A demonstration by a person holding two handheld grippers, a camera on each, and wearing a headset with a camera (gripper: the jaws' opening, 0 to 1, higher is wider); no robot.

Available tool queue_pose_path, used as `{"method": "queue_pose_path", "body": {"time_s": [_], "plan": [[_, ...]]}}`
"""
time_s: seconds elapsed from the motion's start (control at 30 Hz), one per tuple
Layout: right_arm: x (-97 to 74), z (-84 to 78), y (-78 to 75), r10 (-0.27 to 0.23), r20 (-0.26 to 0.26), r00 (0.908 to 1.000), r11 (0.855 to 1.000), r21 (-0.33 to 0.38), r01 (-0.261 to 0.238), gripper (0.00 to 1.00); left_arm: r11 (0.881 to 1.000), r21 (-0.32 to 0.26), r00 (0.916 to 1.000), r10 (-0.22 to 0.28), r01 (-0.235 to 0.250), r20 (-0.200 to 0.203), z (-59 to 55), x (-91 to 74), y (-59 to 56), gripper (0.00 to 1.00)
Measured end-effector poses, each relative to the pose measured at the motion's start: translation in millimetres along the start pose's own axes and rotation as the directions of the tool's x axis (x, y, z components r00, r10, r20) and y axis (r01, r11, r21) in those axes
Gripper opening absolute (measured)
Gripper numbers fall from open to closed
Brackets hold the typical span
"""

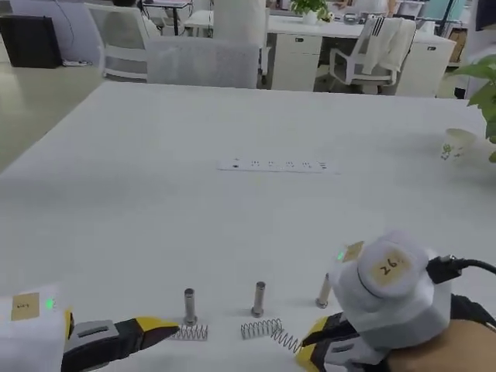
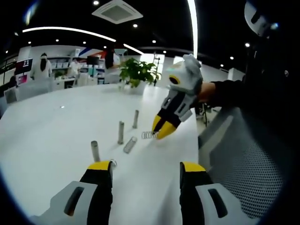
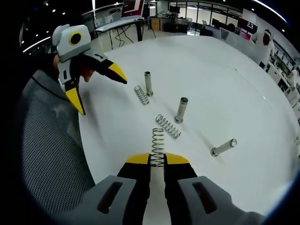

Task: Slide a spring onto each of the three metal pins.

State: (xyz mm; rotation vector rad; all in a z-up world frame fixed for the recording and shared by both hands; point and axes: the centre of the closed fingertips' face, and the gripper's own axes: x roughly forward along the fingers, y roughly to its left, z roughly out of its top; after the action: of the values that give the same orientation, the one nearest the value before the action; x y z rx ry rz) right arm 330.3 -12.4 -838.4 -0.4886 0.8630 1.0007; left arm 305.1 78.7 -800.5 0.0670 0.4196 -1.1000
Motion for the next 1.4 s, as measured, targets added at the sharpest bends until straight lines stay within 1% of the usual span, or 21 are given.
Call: {"method": "queue_pose_path", "body": {"time_s": [0.2, 0.4, 0.5, 0.57, 0.63, 0.73, 0.8, 0.87, 0.93, 1.03, 1.13, 1.2, 1.27, 1.3, 1.4], "plan": [[5.7, 7.1, 9.4, 0.024, -0.015, 0.9996, 0.999, -0.043, -0.024, 0.08, 0.997, 0.039, 0.9977, -0.059, 0.06, -0.034, 1.7, 7.2, -3.1, 0.46], [11.6, 17.7, 17.9, 0.043, -0.024, 0.9988, 0.994, -0.103, -0.045, 0.08, 0.995, 0.051, 0.9952, -0.085, 0.087, -0.048, 2.1, 11.1, -2.2, 0.41], [14.3, 25.3, 23.7, 0.059, -0.018, 0.9981, 0.99, -0.129, -0.06, 0.08, 0.993, 0.058, 0.9937, -0.098, 0.101, -0.054, 2.5, 13.4, -3.2, 0.39], [16.4, 26.8, 28.0, 0.077, -0.014, 0.997, 0.987, -0.138, -0.078, 0.08, 0.992, 0.065, 0.9928, -0.105, 0.109, -0.059, 1.9, 15.5, -2.9, 0.37], [17.6, 24.3, 34.5, 0.105, -0.007, 0.9944, 0.981, -0.165, -0.105, 0.08, 0.991, 0.07, 0.9921, -0.111, 0.115, -0.06, 1.9, 18.2, -3.1, 0.36], [18.0, 20.4, 45.6, 0.165, 0.004, 0.9863, 0.969, -0.185, -0.162, 0.08, 0.989, 0.074, 0.9905, -0.123, 0.127, -0.062, 1.4, 23.3, -5.7, 0.33], [18.0, 18.5, 51.5, 0.189, 0.005, 0.982, 0.96, -0.212, -0.183, 0.08, 0.987, 0.078, 0.9888, -0.134, 0.139, -0.066, 0.4, 27.8, -9.2, 0.31], [18.3, 17.1, 54.3, 0.196, 0.003, 0.9806, 0.955, -0.226, -0.19, 0.08, 0.985, 0.079, 0.9864, -0.15, 0.155, -0.068, -0.8, 31.3, -14.0, 0.29], [18.3, 16.7, 56.2, 0.204, 0.002, 0.979, 0.949, -0.245, -0.197, 0.08, 0.981, 0.089, 0.983, -0.166, 0.173, -0.079, -4.0, 32.4, -18.7, 0.26], [17.2, 17.5, 57.4, 0.207, 0.007, 0.9782, 0.944, -0.262, -0.198, 0.08, 0.98, 0.092, 0.981, -0.17, 0.179, -0.092, -8.8, 31.7, -19.8, 0.22], [15.4, 19.2, 60.4, 0.225, 0.018, 0.9742, 0.937, -0.278, -0.211, 0.08, 0.98, 0.092, 0.9809, -0.169, 0.178, -0.096, -11.3, 30.9, -19.6, 0.2], [13.7, 20.0, 64.7, 0.245, 0.024, 0.9691, 0.928, -0.296, -0.228, 0.08, 0.978, 0.101, 0.9801, -0.171, 0.181, -0.101, -12.3, 30.7, -20.6, 0.18], [12.9, 21.1, 67.2, 0.253, 0.029, 0.9669, 0.922, -0.309, -0.232, 0.08, 0.976, 0.111, 0.9785, -0.178, 0.189, -0.105, -13.0, 30.6, -22.6, 0.15], [12.4, 20.8, 69.4, 0.26, 0.026, 0.9653, 0.916, -0.324, -0.238, 0.08, 0.974, 0.115, 0.9774, -0.182, 0.194, -0.108, -13.4, 30.7, -23.9, 0.14], [12.3, 20.0, 71.3, 0.261, 0.023, 0.9651, 0.906, -0.351, -0.236, 0.08, 0.971, 0.126, 0.9749, -0.189, 0.204, -0.117, -15.0, 31.0, -26.4, 0.11]]}}
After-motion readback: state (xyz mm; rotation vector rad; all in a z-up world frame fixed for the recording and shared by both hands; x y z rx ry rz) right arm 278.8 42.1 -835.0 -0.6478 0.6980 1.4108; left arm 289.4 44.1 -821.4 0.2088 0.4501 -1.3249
